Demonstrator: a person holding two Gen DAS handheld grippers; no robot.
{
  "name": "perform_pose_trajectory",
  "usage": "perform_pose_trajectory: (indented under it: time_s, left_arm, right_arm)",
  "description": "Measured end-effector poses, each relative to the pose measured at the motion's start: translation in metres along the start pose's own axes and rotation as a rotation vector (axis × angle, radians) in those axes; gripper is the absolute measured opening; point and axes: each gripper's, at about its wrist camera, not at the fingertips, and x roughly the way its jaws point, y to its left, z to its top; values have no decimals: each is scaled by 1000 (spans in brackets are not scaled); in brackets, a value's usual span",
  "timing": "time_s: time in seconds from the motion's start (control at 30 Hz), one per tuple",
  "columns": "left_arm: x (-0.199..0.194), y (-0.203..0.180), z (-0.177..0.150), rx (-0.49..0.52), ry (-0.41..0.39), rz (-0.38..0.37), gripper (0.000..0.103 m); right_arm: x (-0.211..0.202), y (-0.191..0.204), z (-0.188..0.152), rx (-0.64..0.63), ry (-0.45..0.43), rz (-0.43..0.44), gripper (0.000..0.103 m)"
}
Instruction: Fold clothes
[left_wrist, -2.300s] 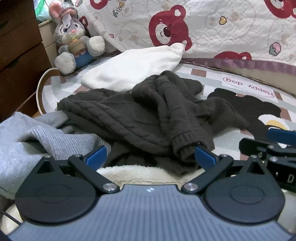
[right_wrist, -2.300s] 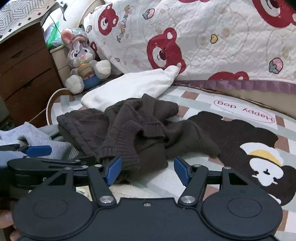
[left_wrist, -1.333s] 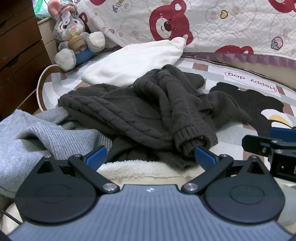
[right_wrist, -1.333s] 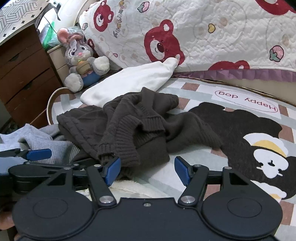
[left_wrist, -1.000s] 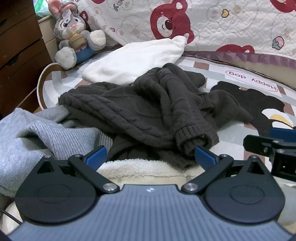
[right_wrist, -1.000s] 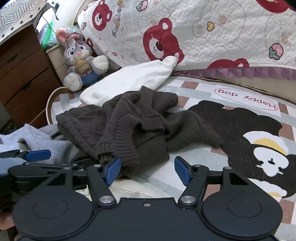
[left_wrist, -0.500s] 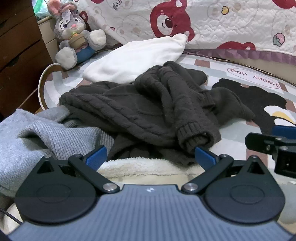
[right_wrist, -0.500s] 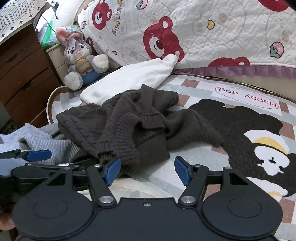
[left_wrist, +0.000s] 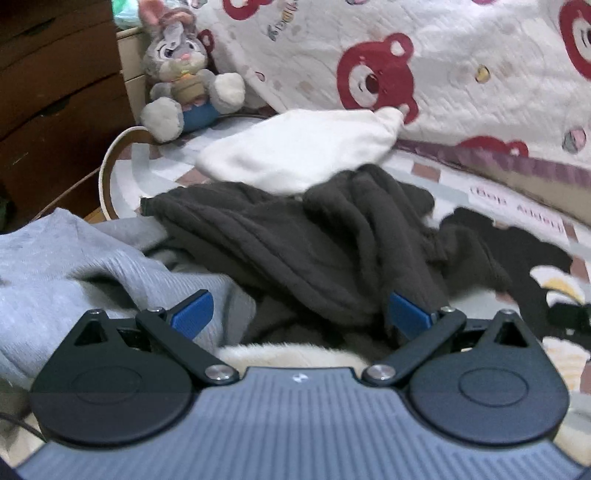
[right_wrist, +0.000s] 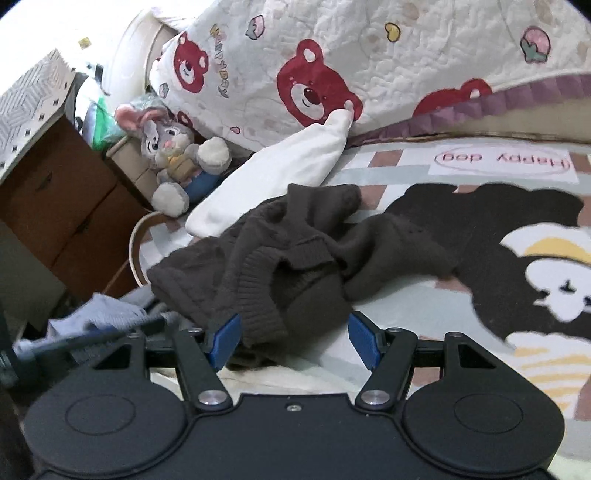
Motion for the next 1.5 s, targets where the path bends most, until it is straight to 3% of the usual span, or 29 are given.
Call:
perform_pose_trajectory:
  time_s: [0.13, 0.37, 0.5, 0.6, 0.73, 0.8, 0.93, 1.0, 1.1, 1.2, 1.23, 1.3, 1.33, 1.37, 1.5]
  left_arm:
    - [11, 12, 11, -22, 41, -26, 100]
    - [39, 5, 74, 28, 14, 8, 78]
    - [68, 10, 93, -49, 30, 15, 75]
    - [87, 22, 75, -150, 73, 2, 73]
    - [104, 30, 42, -81, 99, 94, 71]
    - [110, 43, 36, -97, 97, 108, 71]
    - [127, 63, 35, -213, 122, 17, 71]
    - [136, 61, 32, -204, 139, 20, 72]
    - [150, 59, 28, -197, 169, 38, 81]
    - [157, 58, 27, -199, 155, 51, 85]
    - [157, 57, 26, -199, 144, 49, 83]
    - [155, 58, 27, -205, 109, 14, 55]
    - [153, 59, 27, -213, 91, -1, 32]
    - [151, 65, 27, -246, 74, -12, 26]
    - [157, 81, 25, -351, 89, -64, 26]
  right_arm:
    - [5, -10, 8, 40, 15, 24, 69]
    - [25, -13, 36, 81, 70, 46, 70]
    - [51, -5, 48, 84, 124, 75, 70]
    - [78, -4, 46, 107, 175, 73, 70]
    - [110, -22, 45, 188, 206, 55, 70]
    - [124, -33, 47, 231, 215, 47, 70]
    - [152, -54, 49, 318, 232, 30, 70]
    - [158, -62, 44, 350, 220, 21, 70]
    - [163, -72, 32, 414, 203, 29, 70]
    - [168, -83, 19, 478, 186, 37, 70]
    - [169, -86, 15, 499, 180, 39, 70]
    - [167, -86, 18, 489, 145, 25, 70]
    - [166, -86, 20, 477, 126, 14, 70]
    - [168, -85, 21, 467, 125, 3, 70]
    - [184, -90, 15, 475, 172, -6, 70]
